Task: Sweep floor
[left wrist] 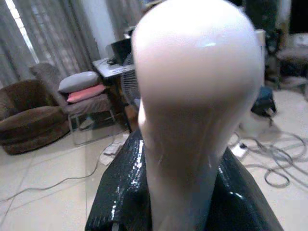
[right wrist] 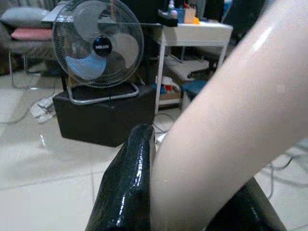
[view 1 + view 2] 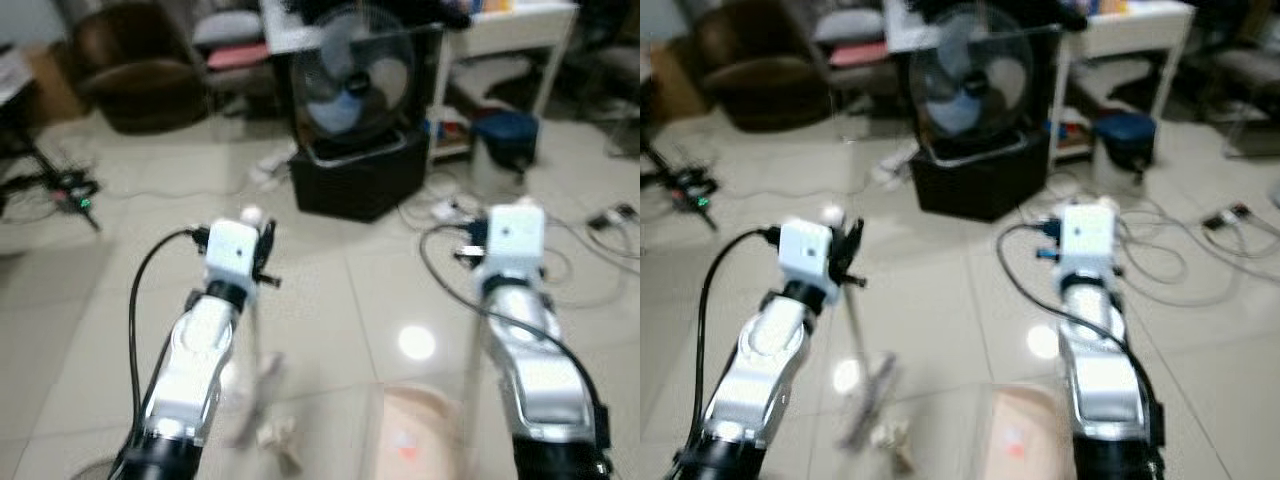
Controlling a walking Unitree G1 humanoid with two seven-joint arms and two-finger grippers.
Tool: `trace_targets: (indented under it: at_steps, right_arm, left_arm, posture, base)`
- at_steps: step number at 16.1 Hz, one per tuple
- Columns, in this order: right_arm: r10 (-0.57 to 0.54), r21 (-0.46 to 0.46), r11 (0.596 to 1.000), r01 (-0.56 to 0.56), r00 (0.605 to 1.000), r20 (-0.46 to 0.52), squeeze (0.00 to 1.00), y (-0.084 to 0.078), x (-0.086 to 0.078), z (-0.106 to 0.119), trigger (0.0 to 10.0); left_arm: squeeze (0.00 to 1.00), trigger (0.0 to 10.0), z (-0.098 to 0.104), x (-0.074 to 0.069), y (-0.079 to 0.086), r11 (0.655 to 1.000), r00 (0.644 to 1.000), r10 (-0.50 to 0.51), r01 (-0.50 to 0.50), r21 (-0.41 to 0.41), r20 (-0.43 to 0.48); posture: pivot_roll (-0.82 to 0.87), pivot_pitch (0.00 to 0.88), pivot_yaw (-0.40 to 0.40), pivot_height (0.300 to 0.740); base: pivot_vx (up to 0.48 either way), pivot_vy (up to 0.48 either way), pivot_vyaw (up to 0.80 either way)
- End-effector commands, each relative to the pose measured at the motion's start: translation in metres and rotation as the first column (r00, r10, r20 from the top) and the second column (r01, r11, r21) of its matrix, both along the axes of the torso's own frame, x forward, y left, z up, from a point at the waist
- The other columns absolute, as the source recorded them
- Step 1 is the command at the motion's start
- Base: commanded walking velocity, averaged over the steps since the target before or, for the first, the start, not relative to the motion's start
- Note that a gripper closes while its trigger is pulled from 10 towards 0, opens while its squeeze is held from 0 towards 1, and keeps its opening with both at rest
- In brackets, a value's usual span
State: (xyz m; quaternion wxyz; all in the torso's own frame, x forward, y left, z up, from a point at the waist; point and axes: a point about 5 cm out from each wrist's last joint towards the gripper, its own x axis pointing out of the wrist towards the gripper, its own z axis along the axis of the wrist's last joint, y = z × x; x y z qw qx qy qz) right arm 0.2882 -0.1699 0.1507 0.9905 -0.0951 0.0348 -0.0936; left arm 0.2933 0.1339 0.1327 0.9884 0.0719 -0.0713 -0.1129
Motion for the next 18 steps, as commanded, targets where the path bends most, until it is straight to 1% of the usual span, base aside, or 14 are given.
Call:
trace_targets:
  at_steps: [1, 2, 3, 6, 8, 10, 11, 12, 13, 15, 16, 17, 18]
  right_arm:
    - [0.064, 0.025, 0.998, -0.066, 0.997, 0.046, 0.0, 0.017, 0.003, 0.011, 10.0]
    - [0.062, 0.037, 0.997, -0.064, 0.997, 0.046, 0.0, 0.018, 0.003, 0.01, 10.0]
    - [0.055, 0.059, 0.997, -0.058, 0.997, 0.048, 0.0, 0.018, 0.002, 0.009, 10.0]
    - [0.05, 0.071, 0.996, -0.053, 0.998, 0.045, 0.0, 0.016, 0.0, 0.007, 10.0]
    - [0.033, 0.06, 0.998, -0.036, 0.998, 0.046, 0.0, 0.015, 0.001, 0.006, 10.0]
    - [0.03, 0.027, 0.999, -0.032, 0.998, 0.063, 0.0, 0.014, 0.002, 0.004, 10.0]
    - [0.042, 0.029, 0.999, -0.043, 0.997, 0.061, 0.0, 0.015, 0.002, 0.001, 10.0]
    - [0.077, 0.016, 0.997, -0.078, 0.995, 0.07, 0.0, 0.018, 0.004, -0.002, 10.0]
    - [0.089, 0.005, 0.996, -0.089, 0.993, 0.075, 0.0, 0.018, 0.006, -0.003, 10.0]
    - [0.099, -0.016, 0.995, -0.098, 0.99, 0.096, 0.0, 0.019, 0.009, -0.005, 10.0]
    - [0.097, -0.011, 0.995, -0.096, 0.99, 0.106, 0.0, 0.018, 0.011, -0.004, 10.0]
    - [0.101, -0.001, 0.995, -0.101, 0.987, 0.122, 0.0, 0.019, 0.014, -0.003, 10.0]
    - [0.12, -0.022, 0.993, -0.119, 0.984, 0.128, 0.0, 0.023, 0.018, -0.004, 10.0]
  left_arm:
    - [0.0, 10.0, 0.006, 0.001, 0.014, 0.998, 0.999, 0.04, -0.041, 0.044, 0.024]
    - [0.0, 10.0, 0.005, 0.001, 0.014, 0.998, 0.999, 0.04, -0.041, 0.047, 0.022]
    - [0.0, 10.0, 0.005, 0.001, 0.015, 0.998, 0.999, 0.041, -0.041, 0.045, 0.014]
    - [0.0, 10.0, 0.003, 0.0, 0.015, 0.998, 1.0, 0.031, -0.031, 0.06, 0.005]
    - [0.0, 10.0, 0.003, 0.002, 0.013, 0.997, 1.0, 0.015, -0.015, 0.075, 0.003]
    - [0.0, 10.0, 0.0, 0.007, 0.009, 0.995, 1.0, 0.007, -0.006, 0.103, -0.012]
    - [0.0, 10.0, -0.001, 0.009, 0.008, 0.994, 1.0, 0.014, -0.012, 0.11, -0.016]
    - [0.0, 10.0, -0.003, 0.014, 0.005, 0.994, 1.0, 0.014, -0.011, 0.11, -0.023]
    - [0.0, 10.0, -0.004, 0.016, 0.004, 0.995, 0.999, 0.013, -0.01, 0.104, -0.03]
    - [0.0, 10.0, -0.011, 0.021, -0.002, 0.996, 0.999, 0.011, -0.006, 0.092, -0.046]
    - [0.0, 10.0, -0.012, 0.024, -0.004, 0.996, 0.999, 0.014, -0.009, 0.092, -0.052]
    - [0.0, 10.0, -0.013, 0.028, -0.007, 0.996, 0.998, 0.025, -0.021, 0.084, -0.051]
    - [0.0, 10.0, -0.014, 0.03, -0.005, 0.997, 0.997, 0.063, -0.061, 0.039, -0.044]
  posture:
    - [-0.11, 0.0, 0.079, 0.74]
    - [-0.11, 0.0, 0.079, 0.74]
    - [-0.11, 0.0, 0.079, 0.74]
    - [-0.1, 0.0, 0.088, 0.74]
    - [-0.09, 0.0, 0.097, 0.74]
    - [-0.09, 0.0, 0.109, 0.74]
    - [-0.09, 0.0, 0.119, 0.74]
    - [-0.09, 0.002, 0.139, 0.74]
    - [-0.09, 0.002, 0.139, 0.74]
    - [-0.08, 0.05, 0.134, 0.74]
    - [-0.08, 0.059, 0.131, 0.74]
    - [-0.07, 0.087, 0.126, 0.74]
    - [-0.06, 0.129, 0.125, 0.74]
  base:
    - [0.39, 0.0, 0.8]
    - [0.375, 0.0, 0.8]
    - [0.322, 0.0, 0.0]
    - [0.0, 0.0, 0.0]
    - [0.0, 0.0, 0.0]
    - [0.0, 0.0, 0.0]
    - [0.0, 0.0, 0.0]
    - [0.0, 0.0, 0.0]
    - [0.0, 0.0, 0.0]
    - [0.0, 0.0, 0.0]
    - [0.0, 0.0, 0.0]
    - [0.0, 0.0, 0.0]
    - [0.0, 0.0, 0.0]
